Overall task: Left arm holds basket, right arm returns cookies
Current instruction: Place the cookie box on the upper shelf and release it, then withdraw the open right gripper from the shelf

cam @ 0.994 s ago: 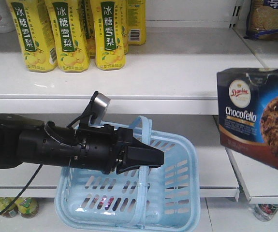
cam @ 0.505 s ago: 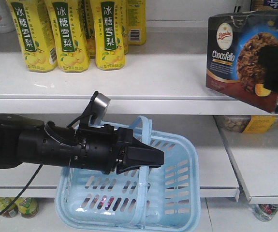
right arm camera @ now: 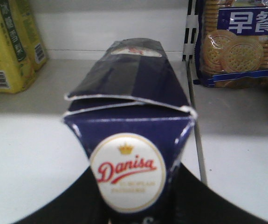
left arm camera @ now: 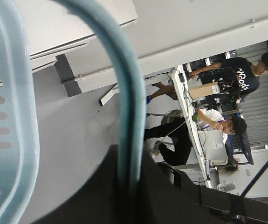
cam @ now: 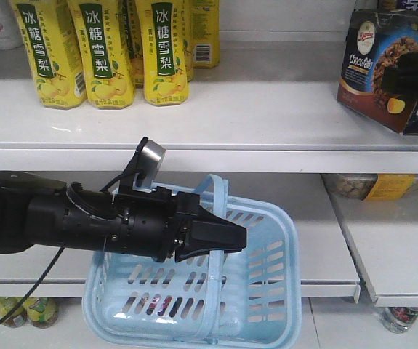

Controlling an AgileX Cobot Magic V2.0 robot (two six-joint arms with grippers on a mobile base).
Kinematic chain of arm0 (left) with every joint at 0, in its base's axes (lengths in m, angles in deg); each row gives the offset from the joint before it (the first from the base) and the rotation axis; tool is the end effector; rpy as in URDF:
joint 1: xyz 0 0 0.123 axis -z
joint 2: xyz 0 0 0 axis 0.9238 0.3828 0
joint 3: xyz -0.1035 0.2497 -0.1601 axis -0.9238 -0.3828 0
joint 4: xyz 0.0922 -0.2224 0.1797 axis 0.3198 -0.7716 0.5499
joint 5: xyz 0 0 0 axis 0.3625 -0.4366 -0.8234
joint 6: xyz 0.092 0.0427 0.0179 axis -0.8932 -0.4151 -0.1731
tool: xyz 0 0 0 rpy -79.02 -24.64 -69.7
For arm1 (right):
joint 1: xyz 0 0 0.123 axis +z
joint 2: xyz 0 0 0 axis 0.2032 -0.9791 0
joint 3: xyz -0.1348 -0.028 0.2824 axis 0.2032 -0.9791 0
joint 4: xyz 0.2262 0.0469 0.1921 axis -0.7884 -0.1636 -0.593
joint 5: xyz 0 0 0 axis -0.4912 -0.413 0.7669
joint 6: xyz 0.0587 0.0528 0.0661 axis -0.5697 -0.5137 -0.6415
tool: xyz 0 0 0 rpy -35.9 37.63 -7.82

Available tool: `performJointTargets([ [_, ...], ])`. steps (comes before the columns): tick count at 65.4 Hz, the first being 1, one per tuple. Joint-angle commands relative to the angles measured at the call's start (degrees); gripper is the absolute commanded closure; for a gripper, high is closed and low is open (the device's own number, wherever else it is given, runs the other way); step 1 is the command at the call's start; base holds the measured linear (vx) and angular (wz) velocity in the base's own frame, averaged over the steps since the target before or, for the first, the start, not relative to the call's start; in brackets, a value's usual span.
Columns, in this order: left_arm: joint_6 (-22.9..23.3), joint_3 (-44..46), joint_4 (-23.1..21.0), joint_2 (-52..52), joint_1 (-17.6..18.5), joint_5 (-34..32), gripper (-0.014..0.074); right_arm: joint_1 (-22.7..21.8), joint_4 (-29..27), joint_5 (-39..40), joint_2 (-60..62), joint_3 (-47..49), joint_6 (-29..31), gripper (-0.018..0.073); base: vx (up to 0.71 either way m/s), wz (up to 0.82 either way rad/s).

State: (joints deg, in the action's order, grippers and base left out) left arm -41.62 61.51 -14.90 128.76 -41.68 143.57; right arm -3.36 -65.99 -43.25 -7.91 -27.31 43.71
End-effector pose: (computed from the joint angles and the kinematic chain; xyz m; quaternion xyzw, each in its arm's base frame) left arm 0.2813 -0.2317 0.2569 0.0920 0.7819 -0.6041 0.1231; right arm 0.2972 0.0398 0.4135 -0.0175 0.8088 0.0506 0.5856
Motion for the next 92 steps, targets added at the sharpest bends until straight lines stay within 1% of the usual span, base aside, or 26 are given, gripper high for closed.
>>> performJointTargets([
  [1,-0.18,1.85,-6.72,-2.42,-0.15,2.04,0.0599,-0.65,0.90,6.37,-1.60,1.92,0.00,0.0492,0.00,0.00],
  [15,-0.18,1.85,-6.72,-2.42,-0.15,2.04,0.0599,-1.06,0.82,12.88,-7.01,1.92,-0.31,0.0468,0.00,0.00],
  [22,-0.18,1.85,-6.72,-2.42,-0.15,2.04,0.0599,-1.06,0.82,14.33,-8.27,1.92,-0.69,0.0422,0.00,0.00],
  [29,-0.18,1.85,-6.72,-2.42,-0.15,2.04,0.0599,-1.06,0.82,14.34,-8.62,1.92,-0.69,0.0335,0.00,0.00],
  [37,-0.18,1.85,-6.72,-2.42,-0.15,2.04,0.0599,-0.93,0.78,14.34,-8.52,1.92,-0.69,0.0199,0.00,0.00],
  [44,-0.18,1.85,-6.72,-2.42,-0.15,2.04,0.0599,-0.93,0.72,14.35,-7.91,1.92,-0.69,0.0103,0.00,0.00],
  [51,-0.18,1.85,-6.72,-2.42,-0.15,2.04,0.0599,-0.93,0.72,14.16,-6.48,1.92,-0.69,0.0049,0.00,0.00],
  [64,-0.18,1.85,-6.72,-2.42,-0.15,2.04,0.0599,-0.93,0.72,12.23,-2.94,1.92,-0.69,0.0042,0.00,0.00],
  [92,-0.18,1.85,-6.72,-2.42,-0.15,2.04,0.0599,-0.93,0.72,1.51,5.36,1.87,-0.69,0.0042,0.00,0.00],
])
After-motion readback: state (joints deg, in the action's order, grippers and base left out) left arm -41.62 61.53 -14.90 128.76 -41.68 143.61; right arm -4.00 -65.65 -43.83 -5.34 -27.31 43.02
